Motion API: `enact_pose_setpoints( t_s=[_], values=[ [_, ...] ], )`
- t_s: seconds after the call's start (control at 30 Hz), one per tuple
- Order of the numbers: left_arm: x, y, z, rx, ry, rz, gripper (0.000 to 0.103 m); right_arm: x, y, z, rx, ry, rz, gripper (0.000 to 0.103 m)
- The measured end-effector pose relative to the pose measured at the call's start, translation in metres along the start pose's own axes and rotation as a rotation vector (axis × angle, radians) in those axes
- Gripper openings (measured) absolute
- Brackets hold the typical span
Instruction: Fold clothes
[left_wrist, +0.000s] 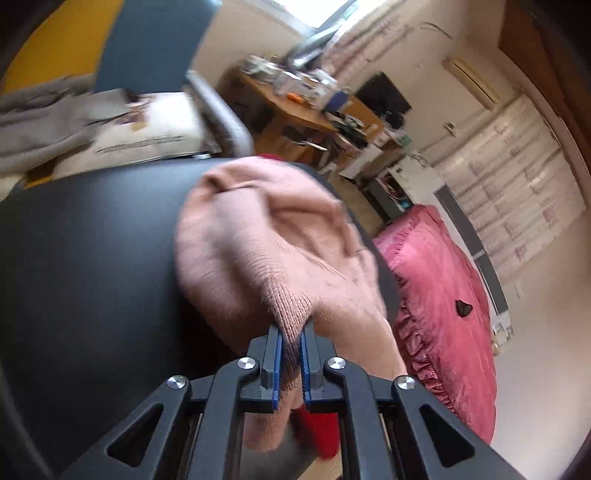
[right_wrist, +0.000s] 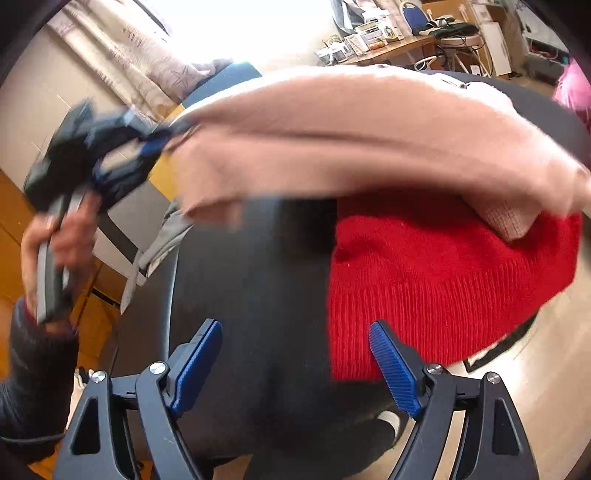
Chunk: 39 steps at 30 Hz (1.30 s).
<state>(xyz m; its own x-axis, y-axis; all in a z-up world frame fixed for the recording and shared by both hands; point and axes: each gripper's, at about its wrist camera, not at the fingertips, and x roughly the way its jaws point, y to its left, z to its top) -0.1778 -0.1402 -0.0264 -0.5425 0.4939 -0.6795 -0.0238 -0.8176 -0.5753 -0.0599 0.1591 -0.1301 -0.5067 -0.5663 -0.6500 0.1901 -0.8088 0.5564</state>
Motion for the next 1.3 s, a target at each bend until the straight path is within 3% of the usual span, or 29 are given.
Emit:
enact_pose_setpoints(
  t_s=[0.17,0.3,0.37,0.4,0.5,0.57,0.7,0.77,0.97,1.23,1.27,1.3],
  values=[
    [-0.043,0.068,-0.056,-0.093,0.022,0.023,0.006,0.020,0.018,0.000,-0.013,0.048,-0.024,0.084],
    [-0.079,0.094,-0.103,-0.148,0.014,-0.104,0.003,0.027,0.031,-0.010,-0.009,0.096,-0.037,0.085],
    [-0.103,0.103,-0.117,-0.146,-0.037,-0.100,0.005,0.027,0.035,-0.017,0.001,0.117,-0.035,0.085],
    [-0.115,0.108,-0.124,-0.145,-0.062,-0.095,0.007,0.027,0.037,-0.021,0.006,0.125,-0.032,0.085],
    [-0.127,0.127,-0.135,-0.146,-0.086,0.069,0.011,0.028,0.044,-0.028,0.015,0.143,-0.025,0.086],
    [-0.118,0.139,-0.144,-0.147,-0.053,0.167,0.012,0.029,0.051,-0.032,0.012,0.154,-0.021,0.086],
    [-0.084,0.150,-0.150,-0.140,0.022,0.254,0.018,0.027,0.067,-0.032,-0.028,0.166,-0.032,0.089],
    [-0.060,0.153,-0.142,-0.151,0.059,0.209,0.018,0.028,0.076,-0.031,-0.048,0.171,-0.039,0.090],
    [0.003,0.151,-0.111,-0.154,0.147,0.185,0.022,0.037,0.093,-0.031,-0.077,0.175,-0.066,0.093],
    [0.046,0.141,-0.085,-0.094,0.163,0.225,0.024,0.047,0.082,-0.030,-0.042,0.188,-0.080,0.094],
    [0.050,0.139,-0.082,-0.079,0.163,0.235,0.024,0.049,0.079,-0.029,-0.033,0.189,-0.079,0.094],
    [0.050,0.136,-0.081,-0.041,0.163,0.262,0.016,0.051,0.077,-0.027,-0.026,0.190,-0.078,0.094]
  ],
)
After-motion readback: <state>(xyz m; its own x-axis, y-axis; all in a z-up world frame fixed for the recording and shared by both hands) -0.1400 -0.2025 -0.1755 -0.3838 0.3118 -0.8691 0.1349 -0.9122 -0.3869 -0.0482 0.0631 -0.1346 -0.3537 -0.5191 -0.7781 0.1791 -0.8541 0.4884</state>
